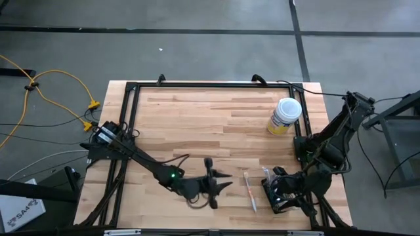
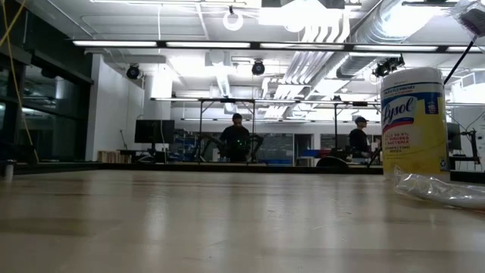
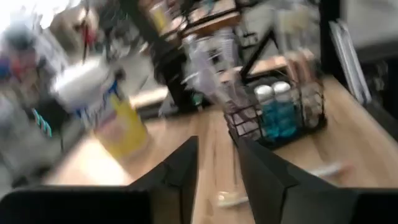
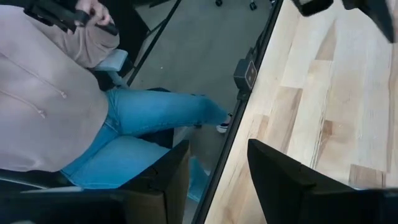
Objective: Pick & Place toothbrushing station
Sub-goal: Put the orange toothbrush into the mesh organizer
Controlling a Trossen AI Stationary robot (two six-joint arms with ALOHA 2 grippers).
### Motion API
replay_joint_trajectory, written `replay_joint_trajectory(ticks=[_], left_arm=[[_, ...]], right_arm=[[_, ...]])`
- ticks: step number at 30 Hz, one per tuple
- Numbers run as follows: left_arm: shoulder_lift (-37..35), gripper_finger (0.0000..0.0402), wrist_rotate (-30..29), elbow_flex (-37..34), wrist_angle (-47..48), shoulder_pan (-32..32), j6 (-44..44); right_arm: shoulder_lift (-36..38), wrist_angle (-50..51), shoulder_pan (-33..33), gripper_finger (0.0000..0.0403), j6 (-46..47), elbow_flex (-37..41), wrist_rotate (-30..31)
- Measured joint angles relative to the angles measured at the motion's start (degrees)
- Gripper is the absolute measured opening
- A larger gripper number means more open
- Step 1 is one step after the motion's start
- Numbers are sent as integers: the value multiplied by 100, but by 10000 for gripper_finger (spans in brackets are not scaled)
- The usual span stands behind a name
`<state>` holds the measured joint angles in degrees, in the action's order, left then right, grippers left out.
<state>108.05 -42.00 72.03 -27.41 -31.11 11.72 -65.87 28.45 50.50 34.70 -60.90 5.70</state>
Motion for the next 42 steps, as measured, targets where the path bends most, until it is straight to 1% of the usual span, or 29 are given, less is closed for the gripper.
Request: replay_joint_trajectory(ticks=[4, 6, 11, 13, 17, 19, 26, 29, 31, 33, 39, 41, 42], left_arm=[[0, 108, 15, 0, 327, 117, -2068], [32, 108, 134, 2, 320, 151, -2620], [325, 108, 291, 7, 256, 172, -3069], [504, 108, 291, 7, 99, 172, -3290], [779, 108, 297, 11, -413, 174, -3424], [849, 108, 309, 13, -481, 203, -3811], [1140, 108, 1159, 22, -448, 467, -5374], [1224, 108, 1327, 22, -421, 545, -5720], [1235, 108, 1366, 22, -461, 563, -5752], [1235, 108, 1367, 22, -579, 545, -5529], [1030, 108, 1353, 22, -901, 227, -3876], [905, 108, 1176, 22, -895, 99, -3454], [848, 108, 960, 22, -860, 35, -3235]], right_arm=[[0, 0, 0, 152, -2, 0, 8], [0, 0, 0, 152, -9, 0, 10], [0, 0, 18, 152, -55, 0, -34], [0, 0, 55, 152, -114, 0, -85], [0, 0, 141, 152, -162, 0, -105], [0, 0, 179, 152, -176, 0, -106], [-1, -41, 282, 152, -177, 0, -86], [-2, -37, 280, 152, -177, 0, 16], [-19, -26, 273, 152, -177, 0, 56], [-90, -10, 257, 152, -183, 0, 67], [-539, 4, 14, 152, -159, 0, -17], [-715, 2, -91, 152, -91, 0, -117], [-802, 0, -152, 152, -18, 0, -187]])
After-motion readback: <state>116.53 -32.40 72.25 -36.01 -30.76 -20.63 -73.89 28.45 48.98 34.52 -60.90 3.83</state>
